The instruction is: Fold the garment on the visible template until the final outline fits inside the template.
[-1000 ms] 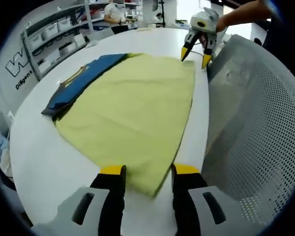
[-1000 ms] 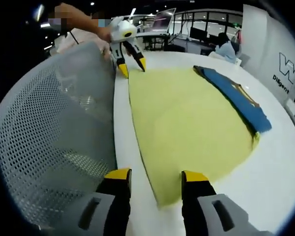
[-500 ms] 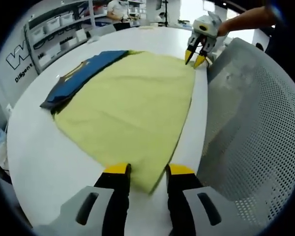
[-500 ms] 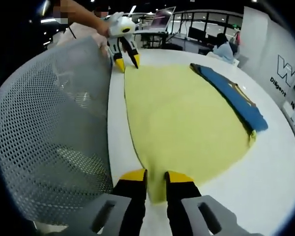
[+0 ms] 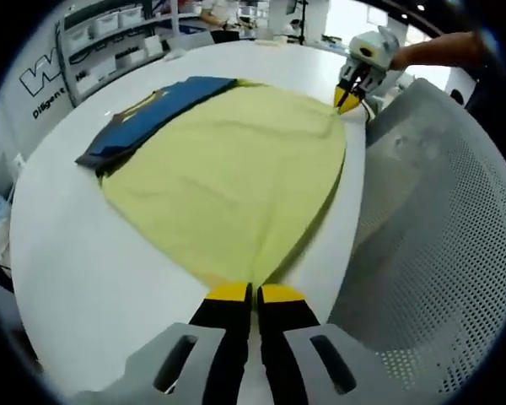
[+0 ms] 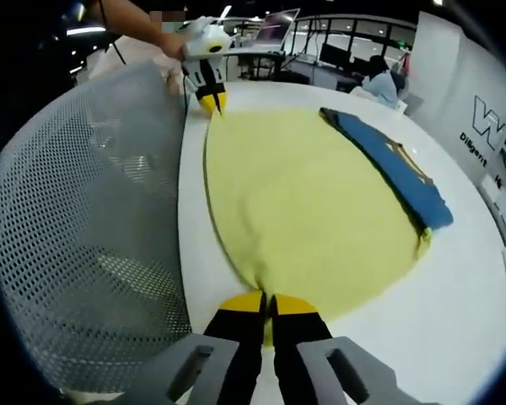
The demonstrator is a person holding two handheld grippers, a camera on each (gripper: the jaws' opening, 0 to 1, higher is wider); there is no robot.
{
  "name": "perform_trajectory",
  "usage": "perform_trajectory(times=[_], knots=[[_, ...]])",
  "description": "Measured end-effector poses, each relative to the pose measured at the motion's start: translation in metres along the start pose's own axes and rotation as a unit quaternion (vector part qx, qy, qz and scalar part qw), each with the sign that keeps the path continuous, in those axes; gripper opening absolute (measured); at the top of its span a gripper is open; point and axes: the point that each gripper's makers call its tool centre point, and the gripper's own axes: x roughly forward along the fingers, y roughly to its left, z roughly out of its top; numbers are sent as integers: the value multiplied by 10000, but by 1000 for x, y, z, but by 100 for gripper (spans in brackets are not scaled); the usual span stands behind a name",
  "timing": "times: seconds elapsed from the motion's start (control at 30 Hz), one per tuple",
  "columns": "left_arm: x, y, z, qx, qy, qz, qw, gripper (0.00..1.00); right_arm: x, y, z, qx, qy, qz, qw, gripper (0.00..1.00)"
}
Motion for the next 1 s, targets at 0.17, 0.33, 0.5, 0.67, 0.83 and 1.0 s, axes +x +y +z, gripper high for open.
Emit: perform_trajectory(times=[0.17, 0.33, 0.5, 0.67, 0.83, 1.0], knots=[[-9, 1, 8, -217, -29, -95, 9997, 1, -10, -5, 7, 63, -84, -18, 9999, 0], [-17, -2, 14, -150, -3, -192, 9997, 1, -16, -6, 11, 105, -97, 26, 9999, 0], [-25, -7, 21, -161, 28, -323, 9993, 1, -22, -5, 17, 72, -88, 124, 9999, 0], [-34, -11, 27, -109, 58, -457, 9989, 1, -31, -3, 24, 158, -71, 299, 9994, 0], [-46, -17, 31, -93, 114, -638, 9979, 1, -43, 3, 31, 121, -13, 503, 9987, 0], [-60, -25, 34, -77, 179, -861, 9961, 1, -56, 6, 38, 61, 11, 678, 9977, 0]])
